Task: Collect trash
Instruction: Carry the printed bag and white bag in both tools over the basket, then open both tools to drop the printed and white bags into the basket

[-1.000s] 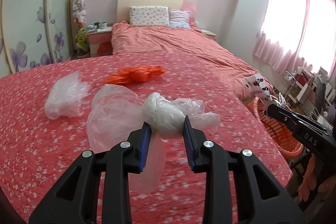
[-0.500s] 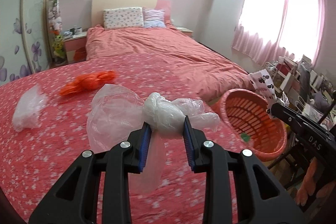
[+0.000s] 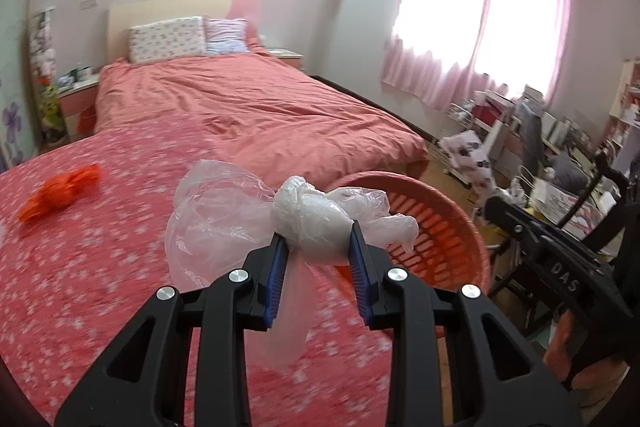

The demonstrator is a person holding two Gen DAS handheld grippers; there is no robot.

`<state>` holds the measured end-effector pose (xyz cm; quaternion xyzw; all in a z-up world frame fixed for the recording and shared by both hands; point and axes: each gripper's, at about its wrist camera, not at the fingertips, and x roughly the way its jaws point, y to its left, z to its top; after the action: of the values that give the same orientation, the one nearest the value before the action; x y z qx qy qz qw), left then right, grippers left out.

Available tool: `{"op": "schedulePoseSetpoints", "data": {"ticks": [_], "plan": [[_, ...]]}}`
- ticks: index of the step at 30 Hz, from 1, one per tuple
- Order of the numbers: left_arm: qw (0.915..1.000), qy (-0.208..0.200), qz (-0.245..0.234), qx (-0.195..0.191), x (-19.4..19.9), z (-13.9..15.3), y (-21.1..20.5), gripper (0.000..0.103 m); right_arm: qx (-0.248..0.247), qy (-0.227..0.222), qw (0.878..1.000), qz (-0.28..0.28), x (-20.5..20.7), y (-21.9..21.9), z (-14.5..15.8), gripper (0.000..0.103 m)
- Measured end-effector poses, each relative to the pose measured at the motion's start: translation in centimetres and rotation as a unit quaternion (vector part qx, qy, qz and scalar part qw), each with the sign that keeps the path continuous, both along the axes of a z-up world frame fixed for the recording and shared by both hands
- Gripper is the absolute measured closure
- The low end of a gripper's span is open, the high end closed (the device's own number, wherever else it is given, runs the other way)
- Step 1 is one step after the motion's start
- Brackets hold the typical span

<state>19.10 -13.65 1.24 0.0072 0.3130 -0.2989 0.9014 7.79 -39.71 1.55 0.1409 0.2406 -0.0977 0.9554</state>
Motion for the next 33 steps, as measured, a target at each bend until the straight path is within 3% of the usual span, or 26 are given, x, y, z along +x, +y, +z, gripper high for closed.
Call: {"op": "schedulePoseSetpoints", "data": {"ticks": [10, 20, 22, 28, 33], "plan": [[0.9985, 0.009, -0.055, 0.001, 0.6, -1.1, -5.5, 0.073, 0.018, 0.002, 1.000, -0.023, 1.1, -2.8, -1.3, 0.091], [0.9965, 0.030, -0.078, 0.001, 1.8, -2.3, -7.8, 0.072, 0.048, 0.002, 0.998, -0.035, 2.5, -4.7, -2.2, 0.089], [0.9963, 0.036, -0.078, 0.006, 2.0, -2.9, -8.0, 0.071, 0.059, 0.001, 0.998, -0.035, 2.7, -5.3, -2.5, 0.087], [0.9963, 0.054, -0.064, 0.020, 2.5, -4.1, -7.7, 0.054, 0.088, 0.008, 0.995, -0.039, 3.5, -6.2, -3.6, 0.080], [0.9964, 0.063, -0.043, 0.036, 2.8, -4.8, -6.8, 0.048, 0.091, 0.012, 0.995, -0.047, 3.5, -6.3, -4.2, 0.060]]}}
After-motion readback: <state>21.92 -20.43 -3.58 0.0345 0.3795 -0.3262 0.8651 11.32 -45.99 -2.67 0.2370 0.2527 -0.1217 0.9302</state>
